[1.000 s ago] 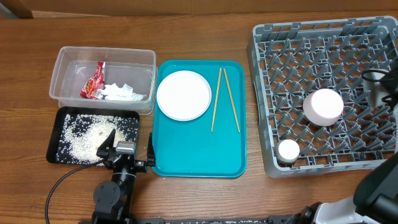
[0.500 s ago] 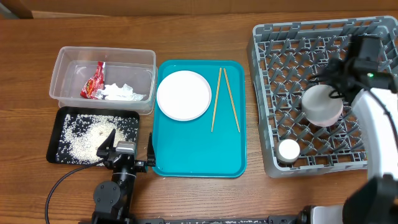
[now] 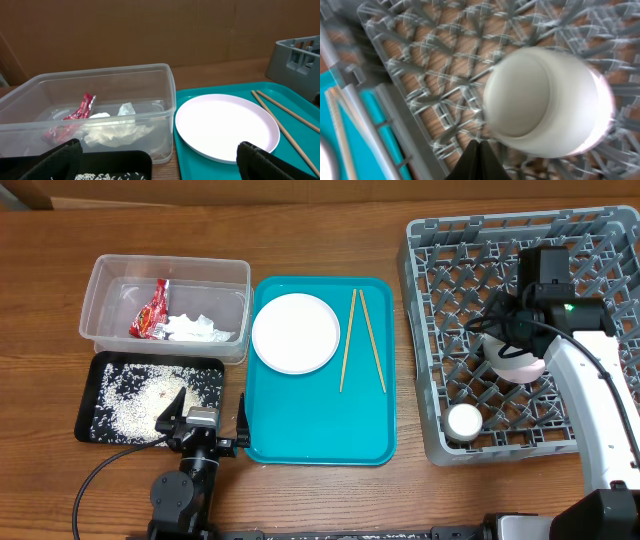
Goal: Sort waste into correct bins and load items into the dishwasher
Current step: 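Move the right gripper to the chopsticks on the teal tray and grasp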
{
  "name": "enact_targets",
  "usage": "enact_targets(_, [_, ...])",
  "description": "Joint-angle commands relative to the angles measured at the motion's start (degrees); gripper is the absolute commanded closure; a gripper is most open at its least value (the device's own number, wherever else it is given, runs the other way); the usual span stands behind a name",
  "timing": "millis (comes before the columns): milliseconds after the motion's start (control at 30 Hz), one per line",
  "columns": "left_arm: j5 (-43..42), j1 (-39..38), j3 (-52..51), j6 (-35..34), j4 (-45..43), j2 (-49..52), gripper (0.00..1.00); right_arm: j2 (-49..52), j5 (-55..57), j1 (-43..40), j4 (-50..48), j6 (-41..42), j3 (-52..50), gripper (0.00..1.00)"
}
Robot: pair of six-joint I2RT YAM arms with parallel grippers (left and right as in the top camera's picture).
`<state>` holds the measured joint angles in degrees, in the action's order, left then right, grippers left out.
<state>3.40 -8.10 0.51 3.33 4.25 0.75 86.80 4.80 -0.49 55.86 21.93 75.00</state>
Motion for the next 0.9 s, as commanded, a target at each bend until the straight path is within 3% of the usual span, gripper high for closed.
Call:
enact_targets(0, [-0.5, 0.6, -0.2, -0.7, -0.2, -0.5, 0.0, 0.0, -18.1, 1.9, -1.5, -9.2, 0.2, 0.96])
enact_targets(67, [-0.5, 0.6, -0.2, -0.7, -0.2, -0.5, 0.0, 0.0, -28.0, 5.7, -1.3, -12.9, -0.1, 0.96])
enact_targets(100, [-0.5, 0.6, -0.2, -0.8, -0.2, -0.5, 0.0, 0.0, -27.3, 10.3, -1.2, -12.8, -0.8, 0.83])
enact_targets(200, [-0.5, 0.6, -0.2, -0.8, -0.2, -0.5, 0.0, 0.7, -21.5, 17.4, -3.4, -11.5, -2.8, 0.69])
enact_targets(233, [-0.5, 0.6, -0.2, -0.7, -0.2, -0.5, 0.0, 1.6, -17.9, 20.7, -4.5, -9.6, -3.5, 0.56])
enact_targets(333, [-0.5, 0.6, -0.2, -0.7, -0.2, -0.5, 0.0, 4.8, -10.4, 26.6, -7.6, -6.6, -4.3, 0.47])
enact_targets(567, [-0.5, 0.6, -0.2, -0.8, -0.2, -0.5, 0.0, 16.5, -5.5, 31.1, -21.0, -4.2, -4.3, 0.48])
enact_targets(867, [-0.5, 0.6, -0.2, -0.7, -0.2, -0.5, 0.0, 26.4, -5.2, 31.1, -24.5, -1.1, -4.1, 0.65])
